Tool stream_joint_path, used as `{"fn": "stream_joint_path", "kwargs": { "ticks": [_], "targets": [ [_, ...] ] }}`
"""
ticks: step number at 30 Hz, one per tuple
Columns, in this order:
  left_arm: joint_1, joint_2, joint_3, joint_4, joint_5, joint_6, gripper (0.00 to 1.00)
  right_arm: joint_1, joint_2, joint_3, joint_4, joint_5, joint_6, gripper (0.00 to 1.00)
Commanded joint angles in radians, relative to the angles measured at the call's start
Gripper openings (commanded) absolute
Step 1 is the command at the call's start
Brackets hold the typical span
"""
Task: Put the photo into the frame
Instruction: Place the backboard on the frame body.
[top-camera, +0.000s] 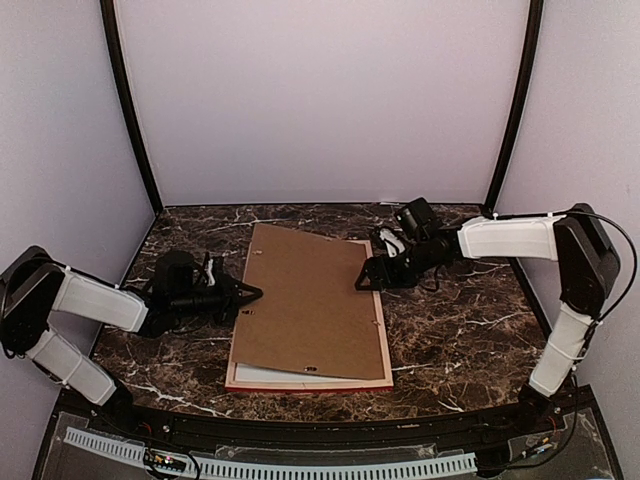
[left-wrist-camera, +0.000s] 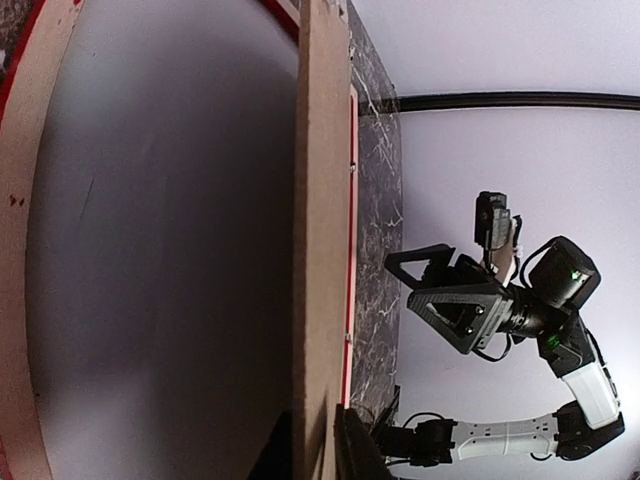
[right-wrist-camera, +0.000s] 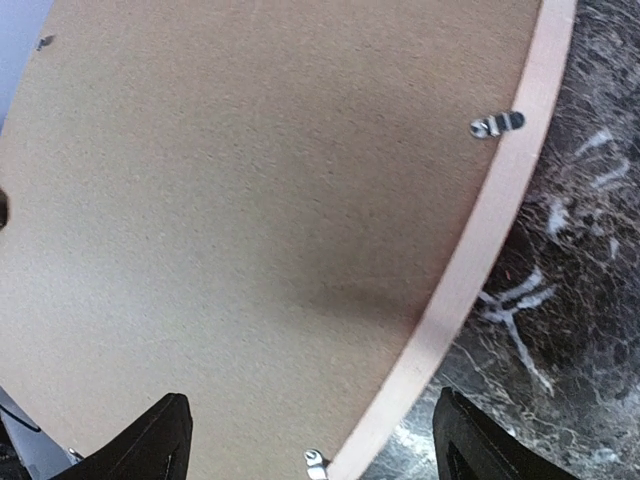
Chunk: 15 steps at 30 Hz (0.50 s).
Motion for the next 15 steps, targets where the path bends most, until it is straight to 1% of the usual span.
{"fn": "stream_joint_path", "kwargs": {
  "ticks": [1, 8, 15],
  "targets": [
    [-0.016, 0.018, 0.034, -0.045, 0.044, 0.034, 0.17, 0.045, 0.046, 0.069, 0.056, -0.034, 0.014, 0.84],
    [-0.019, 0.055, 0.053, -0.064, 0.054, 0.055, 0.25, 0.084, 0.113, 0.105, 0.077, -0.059, 0.023, 0.84],
    [-0.022, 0.088, 0.079, -0.087, 0.067, 0.087, 0.29, 0.110, 0.149, 0.119, 0.096, -0.079, 0.032, 0.84]
  ]
}}
